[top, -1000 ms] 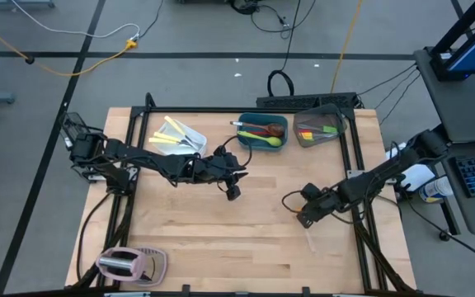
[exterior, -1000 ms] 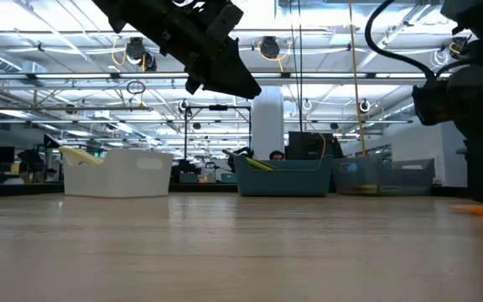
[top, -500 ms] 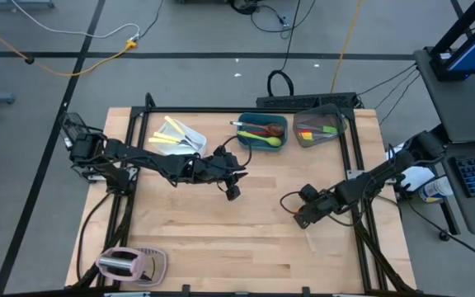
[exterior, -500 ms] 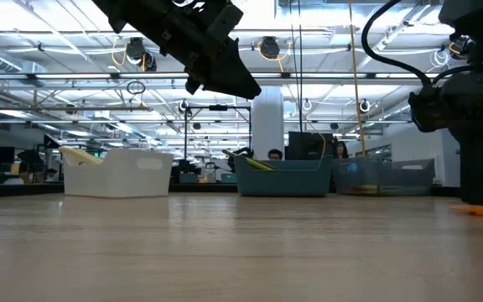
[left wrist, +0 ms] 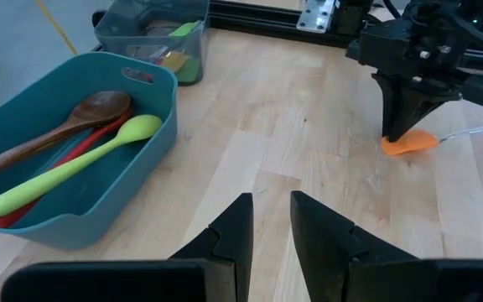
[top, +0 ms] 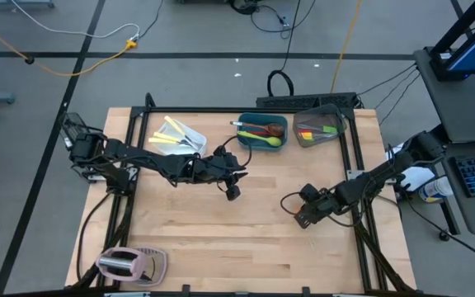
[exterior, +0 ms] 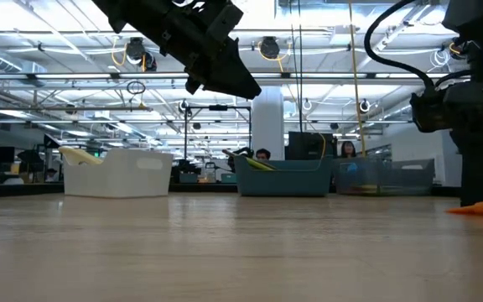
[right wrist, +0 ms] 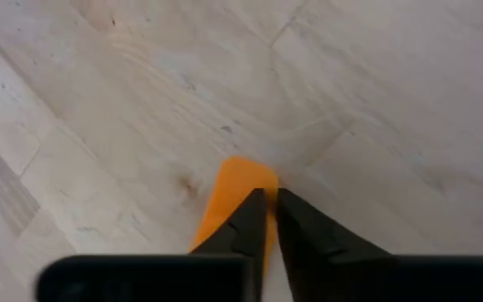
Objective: Pick & Place Kitchen Items
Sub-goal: Put the orange spatula into the black bin, then return to Home Position
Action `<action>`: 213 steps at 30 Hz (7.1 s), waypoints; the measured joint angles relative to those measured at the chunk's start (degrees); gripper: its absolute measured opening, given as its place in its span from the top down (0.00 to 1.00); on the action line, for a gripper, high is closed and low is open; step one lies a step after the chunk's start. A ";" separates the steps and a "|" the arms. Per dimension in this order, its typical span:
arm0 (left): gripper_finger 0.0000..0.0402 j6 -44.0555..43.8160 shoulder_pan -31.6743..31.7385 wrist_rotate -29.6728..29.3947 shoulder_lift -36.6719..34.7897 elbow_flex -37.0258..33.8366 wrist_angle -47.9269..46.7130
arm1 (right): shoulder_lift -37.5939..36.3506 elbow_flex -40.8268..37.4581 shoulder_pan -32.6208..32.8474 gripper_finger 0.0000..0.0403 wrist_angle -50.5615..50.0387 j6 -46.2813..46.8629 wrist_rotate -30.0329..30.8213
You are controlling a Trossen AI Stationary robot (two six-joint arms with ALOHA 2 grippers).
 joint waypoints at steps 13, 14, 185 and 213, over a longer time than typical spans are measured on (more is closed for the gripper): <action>0.78 0.15 0.02 0.00 0.00 0.00 0.00 | -3.00 -0.31 -0.67 1.00 -0.07 -4.82 -0.01; 0.78 0.15 0.02 0.00 0.00 0.00 0.02 | -4.01 -0.31 -1.03 1.00 -0.14 -5.88 0.05; 0.78 1.47 3.21 -3.97 0.02 0.00 5.60 | -35.26 -28.00 -56.92 0.99 72.09 -105.96 16.44; 0.78 12.86 1.61 -12.94 -0.24 0.00 15.41 | -35.27 -19.64 -35.40 1.00 63.14 -74.64 3.30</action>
